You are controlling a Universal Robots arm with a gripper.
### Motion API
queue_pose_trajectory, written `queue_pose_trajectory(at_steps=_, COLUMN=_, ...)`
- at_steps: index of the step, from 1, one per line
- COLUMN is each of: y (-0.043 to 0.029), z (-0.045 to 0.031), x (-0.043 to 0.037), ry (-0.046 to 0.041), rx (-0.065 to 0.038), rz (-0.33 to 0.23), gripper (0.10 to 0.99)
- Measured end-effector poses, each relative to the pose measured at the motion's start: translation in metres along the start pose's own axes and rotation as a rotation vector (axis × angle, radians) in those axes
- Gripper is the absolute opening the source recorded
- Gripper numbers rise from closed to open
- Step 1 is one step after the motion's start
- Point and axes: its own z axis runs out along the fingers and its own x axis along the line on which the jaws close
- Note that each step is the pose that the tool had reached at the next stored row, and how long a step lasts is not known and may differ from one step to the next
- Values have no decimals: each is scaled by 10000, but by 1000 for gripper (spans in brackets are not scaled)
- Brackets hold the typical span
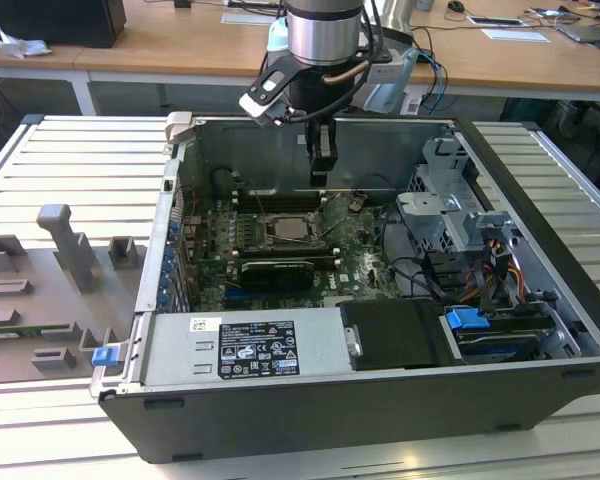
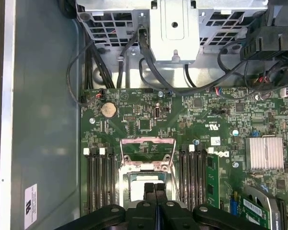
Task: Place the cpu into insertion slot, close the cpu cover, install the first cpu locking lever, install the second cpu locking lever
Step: 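Close the cpu cover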
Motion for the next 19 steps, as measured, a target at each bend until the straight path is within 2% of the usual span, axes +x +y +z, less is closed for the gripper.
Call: queue_pose_trajectory(at_steps=19, y=88, z=28, x=2, ry=1, rx=-1, rz=-2, gripper=106)
